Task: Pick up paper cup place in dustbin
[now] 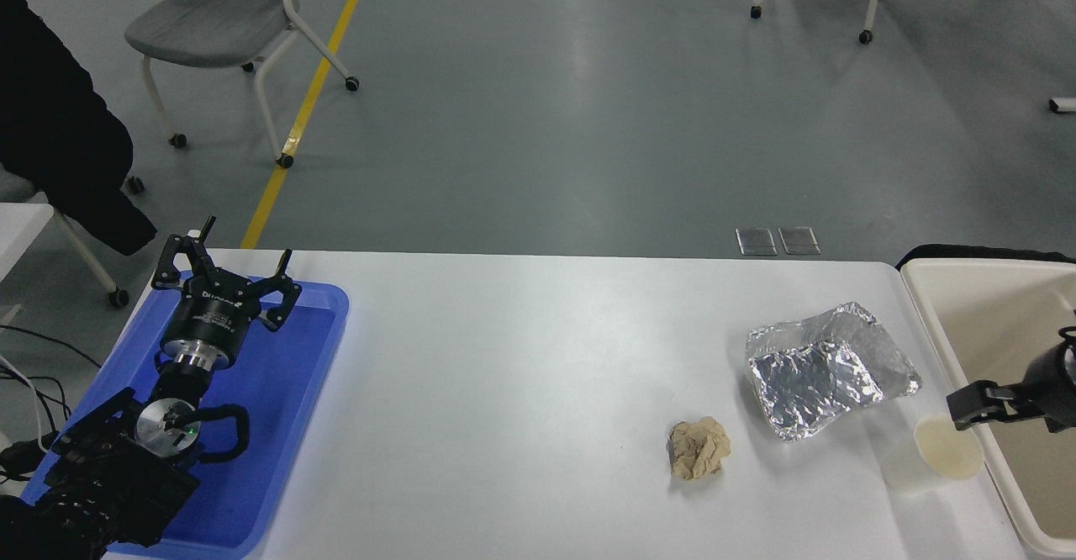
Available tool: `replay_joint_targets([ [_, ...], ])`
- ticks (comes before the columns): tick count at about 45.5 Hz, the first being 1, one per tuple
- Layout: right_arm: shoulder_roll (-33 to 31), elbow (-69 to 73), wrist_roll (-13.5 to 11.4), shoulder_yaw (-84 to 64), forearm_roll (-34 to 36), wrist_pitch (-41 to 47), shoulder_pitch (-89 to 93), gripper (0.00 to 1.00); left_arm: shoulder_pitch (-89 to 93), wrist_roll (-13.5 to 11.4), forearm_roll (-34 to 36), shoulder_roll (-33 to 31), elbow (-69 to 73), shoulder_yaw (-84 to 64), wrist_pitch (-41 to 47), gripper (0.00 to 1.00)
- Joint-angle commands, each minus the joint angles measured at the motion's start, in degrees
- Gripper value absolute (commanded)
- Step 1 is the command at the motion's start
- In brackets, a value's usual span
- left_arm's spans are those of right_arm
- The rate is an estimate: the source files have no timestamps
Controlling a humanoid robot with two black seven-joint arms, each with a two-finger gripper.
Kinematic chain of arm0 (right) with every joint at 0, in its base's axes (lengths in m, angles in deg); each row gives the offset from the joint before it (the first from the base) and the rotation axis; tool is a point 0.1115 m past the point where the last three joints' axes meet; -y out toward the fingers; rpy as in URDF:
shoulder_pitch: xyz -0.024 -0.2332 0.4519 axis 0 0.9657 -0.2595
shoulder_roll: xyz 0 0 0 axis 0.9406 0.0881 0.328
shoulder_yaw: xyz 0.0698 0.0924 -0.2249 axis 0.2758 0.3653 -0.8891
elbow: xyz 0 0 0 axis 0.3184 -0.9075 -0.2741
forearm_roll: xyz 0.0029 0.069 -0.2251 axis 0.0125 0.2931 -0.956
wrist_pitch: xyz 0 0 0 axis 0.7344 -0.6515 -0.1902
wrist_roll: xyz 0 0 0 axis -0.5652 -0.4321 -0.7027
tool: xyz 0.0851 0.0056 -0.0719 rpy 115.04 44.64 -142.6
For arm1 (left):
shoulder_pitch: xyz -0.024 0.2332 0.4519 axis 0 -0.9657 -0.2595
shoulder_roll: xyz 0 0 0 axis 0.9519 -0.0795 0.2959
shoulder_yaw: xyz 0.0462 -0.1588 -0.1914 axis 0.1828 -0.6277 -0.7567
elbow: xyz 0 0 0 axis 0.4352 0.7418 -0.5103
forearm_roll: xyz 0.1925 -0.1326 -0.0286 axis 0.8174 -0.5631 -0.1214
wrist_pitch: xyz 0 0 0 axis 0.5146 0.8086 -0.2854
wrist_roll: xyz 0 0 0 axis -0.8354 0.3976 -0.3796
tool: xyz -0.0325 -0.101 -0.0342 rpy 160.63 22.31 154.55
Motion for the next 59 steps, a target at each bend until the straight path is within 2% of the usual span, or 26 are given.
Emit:
replay_joint_targets([
  [1,2.12,-3.53,0.01,3.48,-1.11,-2.98,6.91,1.00,-0.01,-0.06,-0.01,0.04,0.00,0.00,0.00,1.00],
  [10,2.64,-5.38,0.09,3.65,-1.63,-4.65,8.14,0.97,-0.01,-0.06,-0.01,0.04,0.00,0.00,0.00,1.00],
  [12,2.56,-5.38,0.44,3.65,-1.63,-4.74,8.23,0.90,-0.01,-0.06,-0.01,0.04,0.00,0.00,0.00,1.00],
  [15,2.56,-5.38,1.41,3.65,-1.63,-4.74,8.40,0.74,-0.01,-0.06,-0.01,0.04,0.00,0.00,0.00,1.00],
  [19,2.56,-5.38,2.47,3.65,-1.55,-4.74,8.40,0.43,-0.01,-0.06,-0.01,0.04,0.00,0.00,0.00,1.00],
  [20,2.56,-5.38,2.64,3.65,-1.63,-4.66,8.40,0.38,-0.01,0.03,-0.01,-0.04,0.00,0.00,0.00,1.00],
  [22,2.56,-5.38,2.82,3.65,-1.63,-4.66,8.49,0.33,-0.01,0.03,-0.01,-0.04,0.00,0.00,0.00,1.00],
  [23,2.56,-5.38,2.91,3.65,-1.63,-4.66,8.49,0.25,-0.01,0.03,-0.01,-0.04,0.00,0.00,0.00,1.00],
  [25,2.56,-5.38,2.99,3.65,-1.63,-4.66,8.49,0.00,-0.01,0.03,-0.01,0.04,0.00,0.00,0.00,1.00],
  [44,0.45,-3.01,2.99,3.57,-1.46,-3.78,6.21,0.00,0.08,0.03,-0.01,-0.04,0.00,0.00,0.00,1.00],
  [59,-6.23,8.24,2.64,-3.63,-1.28,1.84,-12.23,0.00,0.08,0.12,-0.01,-0.04,0.00,0.00,0.00,1.00],
])
